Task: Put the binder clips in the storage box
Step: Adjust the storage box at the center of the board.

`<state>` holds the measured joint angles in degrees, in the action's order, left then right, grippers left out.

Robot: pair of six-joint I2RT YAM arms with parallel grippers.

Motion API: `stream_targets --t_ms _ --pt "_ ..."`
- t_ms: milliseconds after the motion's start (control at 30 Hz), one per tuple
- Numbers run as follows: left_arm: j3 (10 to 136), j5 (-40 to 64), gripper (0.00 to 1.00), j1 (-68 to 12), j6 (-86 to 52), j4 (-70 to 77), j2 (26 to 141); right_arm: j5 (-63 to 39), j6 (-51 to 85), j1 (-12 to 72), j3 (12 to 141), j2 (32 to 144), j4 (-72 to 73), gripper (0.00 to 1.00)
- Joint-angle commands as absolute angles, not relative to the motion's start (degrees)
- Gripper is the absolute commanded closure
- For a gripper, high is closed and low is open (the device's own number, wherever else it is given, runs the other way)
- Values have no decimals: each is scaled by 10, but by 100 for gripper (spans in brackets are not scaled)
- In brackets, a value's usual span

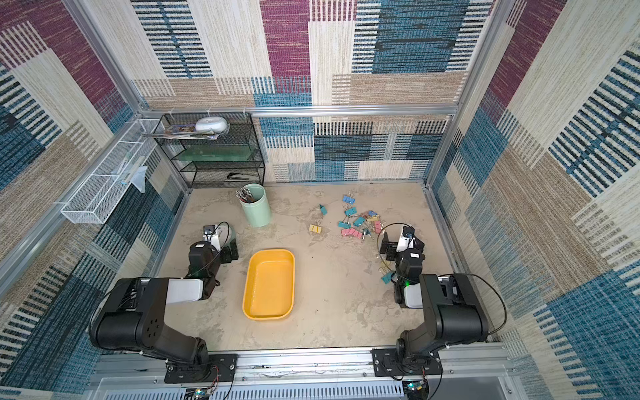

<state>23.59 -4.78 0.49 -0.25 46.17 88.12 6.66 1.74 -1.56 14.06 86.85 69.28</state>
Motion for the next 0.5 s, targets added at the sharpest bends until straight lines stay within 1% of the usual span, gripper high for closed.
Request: stream_targets --t_ms 0,467 --pt "240 -48 0 5 -4 464 879 62 14 -15 142 866 694 1" --pt "229 -55 0 6 -7 478 872 61 14 -16 140 865 697 1"
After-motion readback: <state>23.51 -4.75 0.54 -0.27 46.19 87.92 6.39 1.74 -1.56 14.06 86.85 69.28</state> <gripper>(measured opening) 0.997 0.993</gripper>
